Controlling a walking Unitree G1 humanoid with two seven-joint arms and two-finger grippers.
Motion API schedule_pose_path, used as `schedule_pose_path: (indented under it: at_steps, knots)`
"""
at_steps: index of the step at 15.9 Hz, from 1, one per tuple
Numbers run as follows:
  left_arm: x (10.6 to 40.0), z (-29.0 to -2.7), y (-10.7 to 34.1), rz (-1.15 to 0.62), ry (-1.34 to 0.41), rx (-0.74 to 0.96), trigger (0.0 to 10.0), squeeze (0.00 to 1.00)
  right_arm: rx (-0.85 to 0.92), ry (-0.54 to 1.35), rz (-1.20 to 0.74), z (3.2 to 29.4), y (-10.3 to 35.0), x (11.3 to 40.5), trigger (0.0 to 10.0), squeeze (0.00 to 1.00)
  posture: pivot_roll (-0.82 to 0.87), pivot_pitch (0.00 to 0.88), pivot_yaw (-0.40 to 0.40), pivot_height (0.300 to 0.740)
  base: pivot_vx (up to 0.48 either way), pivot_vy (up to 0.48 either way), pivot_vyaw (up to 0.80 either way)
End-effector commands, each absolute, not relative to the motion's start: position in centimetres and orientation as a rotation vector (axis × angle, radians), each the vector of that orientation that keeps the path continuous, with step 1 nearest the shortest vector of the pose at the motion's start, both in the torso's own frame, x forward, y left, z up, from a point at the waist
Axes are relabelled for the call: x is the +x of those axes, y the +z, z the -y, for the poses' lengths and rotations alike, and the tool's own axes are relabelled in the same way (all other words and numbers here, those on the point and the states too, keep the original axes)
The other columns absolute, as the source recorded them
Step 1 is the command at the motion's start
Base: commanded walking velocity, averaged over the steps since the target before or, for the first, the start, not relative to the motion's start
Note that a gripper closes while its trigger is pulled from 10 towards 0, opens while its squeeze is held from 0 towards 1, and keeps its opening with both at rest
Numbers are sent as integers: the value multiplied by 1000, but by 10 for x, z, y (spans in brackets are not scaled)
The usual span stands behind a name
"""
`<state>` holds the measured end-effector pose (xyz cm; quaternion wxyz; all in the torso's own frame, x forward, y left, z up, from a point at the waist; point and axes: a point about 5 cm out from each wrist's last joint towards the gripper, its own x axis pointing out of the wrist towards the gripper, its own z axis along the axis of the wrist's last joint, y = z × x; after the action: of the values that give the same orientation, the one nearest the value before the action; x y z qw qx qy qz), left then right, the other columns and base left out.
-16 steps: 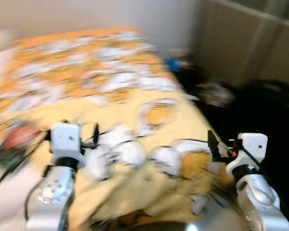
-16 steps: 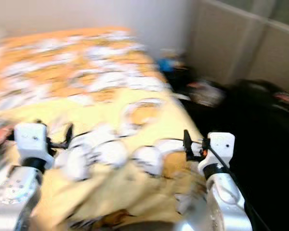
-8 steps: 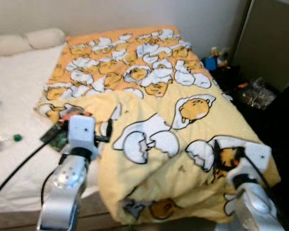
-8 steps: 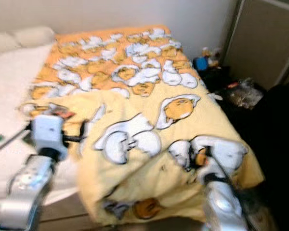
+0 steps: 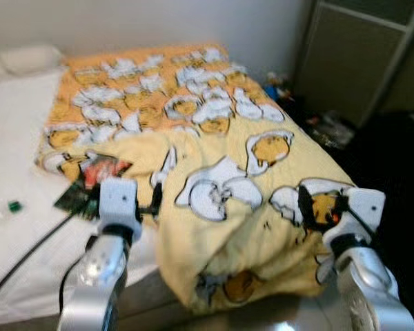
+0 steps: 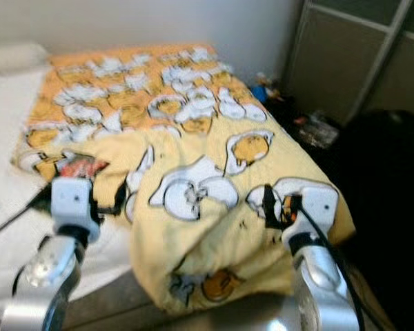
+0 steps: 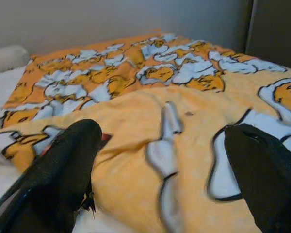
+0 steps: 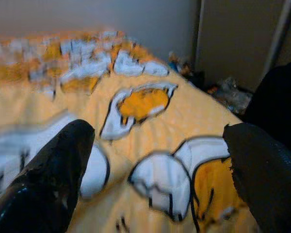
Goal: Clean up the room
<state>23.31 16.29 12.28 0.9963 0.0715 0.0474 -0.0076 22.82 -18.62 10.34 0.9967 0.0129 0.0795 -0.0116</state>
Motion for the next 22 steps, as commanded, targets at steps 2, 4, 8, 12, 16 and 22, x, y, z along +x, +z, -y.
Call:
schedule_pose_path:
  at_steps: [2, 4, 8, 12, 16, 22]
  knots:
    - [231, -172, 129, -82, 26, 180, 10000, 1000, 1, 30, -143, 181, 109, 237, 10000, 0, -6, 0, -15, 740, 0, 302, 0]
    - [233, -172, 133, -72, 20, 188, 10000, 1000, 2, 14, -147, 183, 107, 240, 10000, 0, 2, 0, -7, 740, 0, 302, 0]
    - [241, -172, 138, -74, 9, 164, 10000, 1000, -17, 24, -150, 176, 104, 231, 10000, 0, -24, 0, 32, 740, 0, 301, 0]
    - [249, -168, 141, -66, -11, 168, 10000, 1000, -16, 21, -155, 173, 102, 233, 10000, 0, -19, 0, 39, 740, 0, 303, 800]
    - [249, -167, 142, -68, -2, 164, 10000, 1000, -20, 42, -136, 172, 107, 246, 10000, 0, 1, 0, 29, 740, 0, 307, 800]
    - [249, -175, 147, -64, 10, 184, 10000, 1000, 45, 20, -174, 166, 99, 241, 10000, 0, 17, 11, 38, 740, 0, 309, 0]
